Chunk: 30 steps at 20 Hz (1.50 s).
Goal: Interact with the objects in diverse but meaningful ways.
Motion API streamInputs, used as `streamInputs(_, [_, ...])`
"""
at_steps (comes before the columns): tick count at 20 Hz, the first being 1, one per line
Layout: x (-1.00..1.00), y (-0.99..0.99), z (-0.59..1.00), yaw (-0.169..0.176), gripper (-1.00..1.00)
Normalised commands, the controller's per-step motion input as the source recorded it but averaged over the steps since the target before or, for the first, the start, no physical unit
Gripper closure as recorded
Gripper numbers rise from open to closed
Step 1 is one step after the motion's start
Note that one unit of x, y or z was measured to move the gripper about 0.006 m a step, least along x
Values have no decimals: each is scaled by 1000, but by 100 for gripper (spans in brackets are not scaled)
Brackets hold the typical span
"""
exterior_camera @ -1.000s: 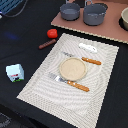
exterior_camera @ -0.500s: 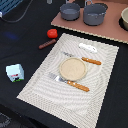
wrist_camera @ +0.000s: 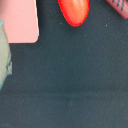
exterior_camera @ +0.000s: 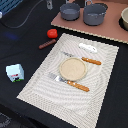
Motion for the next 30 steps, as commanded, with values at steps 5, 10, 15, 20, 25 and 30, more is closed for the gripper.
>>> streamInputs(5, [-73,-185,-541,36,-100])
streamInputs(10, [-162,-265,-611,78,-100])
streamInputs(15, [-204,-221,-515,81,-100])
streamInputs(20, [-307,-26,-151,149,-100])
streamInputs(25, [-346,27,-82,115,-100])
streamInputs(30, [-210,0,-125,61,-100])
